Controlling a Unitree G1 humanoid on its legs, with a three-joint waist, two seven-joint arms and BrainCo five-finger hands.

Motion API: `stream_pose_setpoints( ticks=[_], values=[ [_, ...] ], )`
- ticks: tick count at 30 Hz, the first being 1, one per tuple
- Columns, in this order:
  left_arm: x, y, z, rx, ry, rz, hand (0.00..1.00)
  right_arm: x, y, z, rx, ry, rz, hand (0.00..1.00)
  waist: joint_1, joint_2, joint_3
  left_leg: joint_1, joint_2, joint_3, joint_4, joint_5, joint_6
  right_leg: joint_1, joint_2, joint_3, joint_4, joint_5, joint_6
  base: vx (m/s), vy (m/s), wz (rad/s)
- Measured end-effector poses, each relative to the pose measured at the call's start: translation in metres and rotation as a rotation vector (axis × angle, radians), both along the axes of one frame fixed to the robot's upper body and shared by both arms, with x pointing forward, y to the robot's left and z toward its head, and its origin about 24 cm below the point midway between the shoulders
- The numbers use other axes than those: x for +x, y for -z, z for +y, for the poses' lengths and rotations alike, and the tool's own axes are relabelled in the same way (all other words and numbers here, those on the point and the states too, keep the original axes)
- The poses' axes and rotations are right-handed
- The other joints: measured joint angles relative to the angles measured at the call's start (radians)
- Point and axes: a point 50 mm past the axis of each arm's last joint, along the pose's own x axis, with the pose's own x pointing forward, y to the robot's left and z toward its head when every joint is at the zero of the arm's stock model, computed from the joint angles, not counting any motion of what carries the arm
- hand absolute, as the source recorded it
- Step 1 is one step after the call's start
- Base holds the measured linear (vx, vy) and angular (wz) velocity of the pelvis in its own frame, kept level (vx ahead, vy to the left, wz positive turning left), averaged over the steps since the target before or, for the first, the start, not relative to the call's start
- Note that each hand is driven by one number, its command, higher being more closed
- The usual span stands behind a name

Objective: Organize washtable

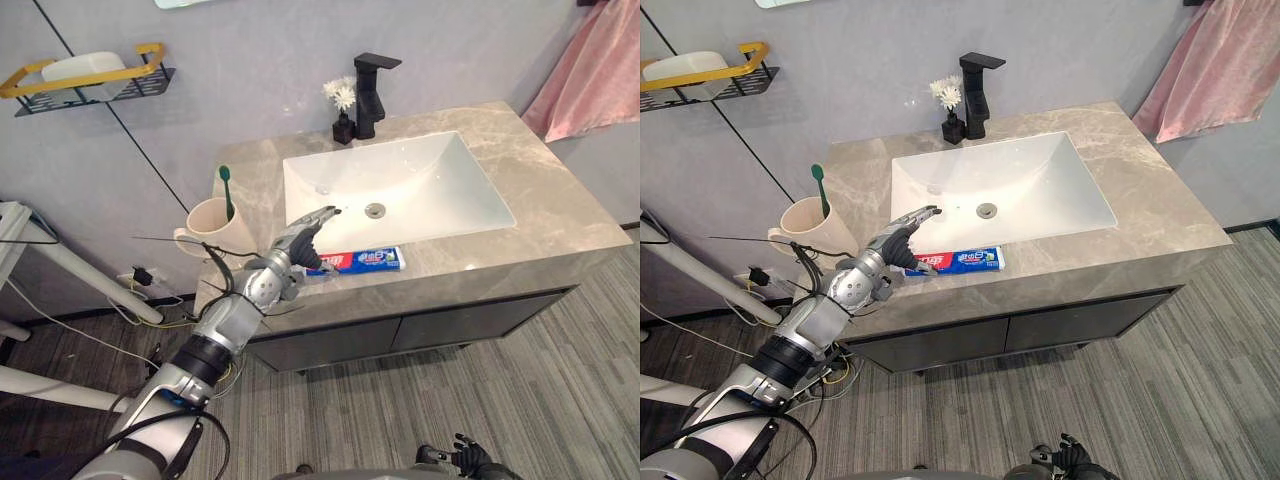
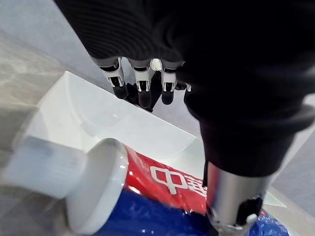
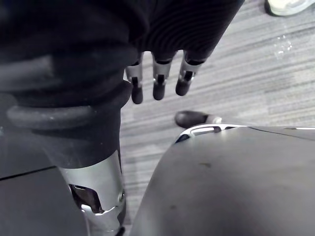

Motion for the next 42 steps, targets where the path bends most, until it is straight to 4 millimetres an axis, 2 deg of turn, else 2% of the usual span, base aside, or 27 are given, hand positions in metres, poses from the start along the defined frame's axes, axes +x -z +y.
stream_pose_setpoints(
  ticks=[5, 14, 15, 22, 27, 37, 40, 42],
  values=[
    [-0.002, 0.007, 0.011, -0.013, -0.044, 0.022, 0.00, 0.000, 0.000, 0.001, 0.001, -0.007, 0.002, 0.00, 0.002, -0.004, 0.003, -0.001, 0.000, 0.000, 0.000, 0.000, 0.000, -0.001, 0.000, 0.000, 0.000, 0.000, 0.000, 0.00, 0.000, 0.00],
    [-0.005, 0.013, 0.014, -0.004, -0.065, 0.045, 0.00, 0.000, 0.000, 0.002, 0.003, -0.010, 0.002, 0.00, 0.004, -0.011, 0.007, -0.003, 0.000, -0.001, 0.000, 0.000, 0.000, -0.002, 0.000, 0.000, 0.000, 0.000, 0.000, 0.00, 0.000, 0.00],
    [-0.005, 0.013, 0.018, -0.011, -0.080, 0.046, 1.00, 0.001, 0.000, 0.003, 0.004, -0.022, 0.003, 0.00, 0.002, -0.014, 0.009, -0.003, 0.000, 0.000, 0.000, 0.000, 0.000, -0.002, 0.000, 0.000, 0.000, 0.001, 0.000, 0.00, 0.000, 0.00],
    [-0.005, 0.016, 0.022, 0.006, -0.101, 0.045, 1.00, 0.003, 0.000, 0.006, 0.004, -0.048, -0.008, 0.00, 0.003, -0.026, 0.017, -0.005, 0.000, 0.005, 0.001, 0.000, 0.000, -0.009, 0.001, 0.006, 0.000, 0.005, -0.005, 0.00, 0.000, 0.00],
    [-0.003, 0.011, 0.024, -0.025, -0.135, 0.015, 1.00, 0.005, -0.001, 0.006, 0.003, -0.050, -0.021, 0.00, 0.000, -0.027, 0.017, -0.013, 0.004, 0.025, -0.001, 0.000, 0.000, -0.030, 0.004, 0.028, 0.000, 0.007, -0.002, 0.00, -0.001, -0.11],
    [-0.003, 0.012, 0.021, -0.043, -0.141, 0.017, 1.00, 0.006, -0.002, 0.008, 0.004, -0.047, -0.036, 0.00, -0.001, -0.034, 0.022, -0.012, 0.006, 0.027, -0.001, -0.002, -0.001, -0.032, 0.006, 0.031, 0.000, 0.008, -0.002, 0.00, -0.002, -0.02],
    [-0.008, 0.015, 0.024, -0.092, -0.192, 0.014, 1.00, 0.028, -0.016, 0.011, -0.002, -0.049, -0.173, 0.00, -0.005, -0.034, 0.022, -0.008, 0.007, 0.034, 0.000, -0.002, -0.001, -0.033, 0.006, 0.038, 0.000, 0.009, -0.001, -0.01, -0.001, -0.08],
    [-0.016, 0.014, 0.023, -0.124, -0.214, -0.005, 1.00, 0.050, -0.038, 0.009, -0.023, -0.008, -0.338, 0.00, -0.001, -0.034, 0.021, -0.009, 0.010, 0.061, 0.001, -0.002, -0.001, -0.053, 0.009, 0.078, 0.000, 0.020, -0.006, -0.04, 0.006, -0.34]
  ],
)
